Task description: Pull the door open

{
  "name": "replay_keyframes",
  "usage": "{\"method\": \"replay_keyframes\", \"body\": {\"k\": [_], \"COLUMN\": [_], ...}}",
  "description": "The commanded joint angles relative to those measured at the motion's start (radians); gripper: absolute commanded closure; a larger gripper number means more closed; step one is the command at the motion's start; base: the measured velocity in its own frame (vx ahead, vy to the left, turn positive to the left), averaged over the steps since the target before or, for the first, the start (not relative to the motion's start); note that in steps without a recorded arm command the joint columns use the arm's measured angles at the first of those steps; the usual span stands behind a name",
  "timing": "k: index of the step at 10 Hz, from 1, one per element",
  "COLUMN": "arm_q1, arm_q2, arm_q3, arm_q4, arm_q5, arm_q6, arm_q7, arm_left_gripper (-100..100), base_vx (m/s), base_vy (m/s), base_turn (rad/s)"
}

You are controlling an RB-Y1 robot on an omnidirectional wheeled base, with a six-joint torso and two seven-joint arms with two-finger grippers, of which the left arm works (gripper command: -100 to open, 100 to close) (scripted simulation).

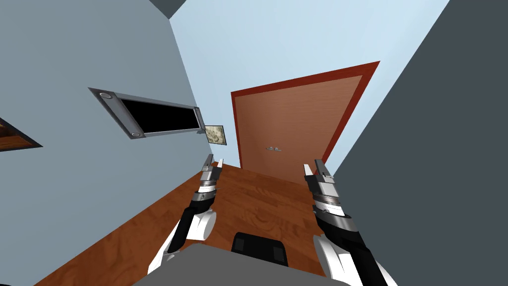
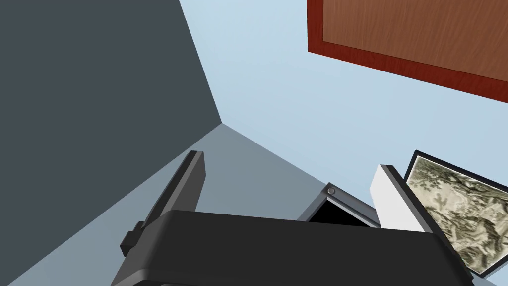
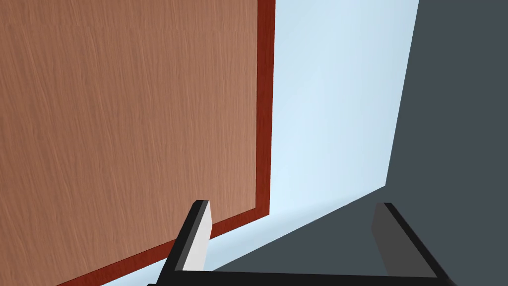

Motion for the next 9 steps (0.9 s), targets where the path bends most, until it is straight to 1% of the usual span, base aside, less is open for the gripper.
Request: {"method": "replay_keyframes", "body": {"k": [1, 2, 6, 9], "arm_q1": [-0.003, -0.012, -0.029, -0.044], "arm_q2": [0.005, 0.011, 0.022, 0.031], "arm_q3": [0.001, 0.004, 0.009, 0.014], "arm_q4": [0.029, 0.062, 0.133, 0.194], "arm_q5": [0.000, 0.001, 0.002, 0.002], "arm_q6": [-0.010, -0.017, -0.033, -0.046], "arm_q7": [0.005, 0.009, 0.019, 0.028], "arm_left_gripper": [-100, -100, -100, -100], "base_vx": [0.118, 0.126, 0.107, 0.097], "base_vy": [-0.066, -0.070, -0.045, -0.062], "base_turn": [-0.054, -0.084, -0.057, -0.056]}}
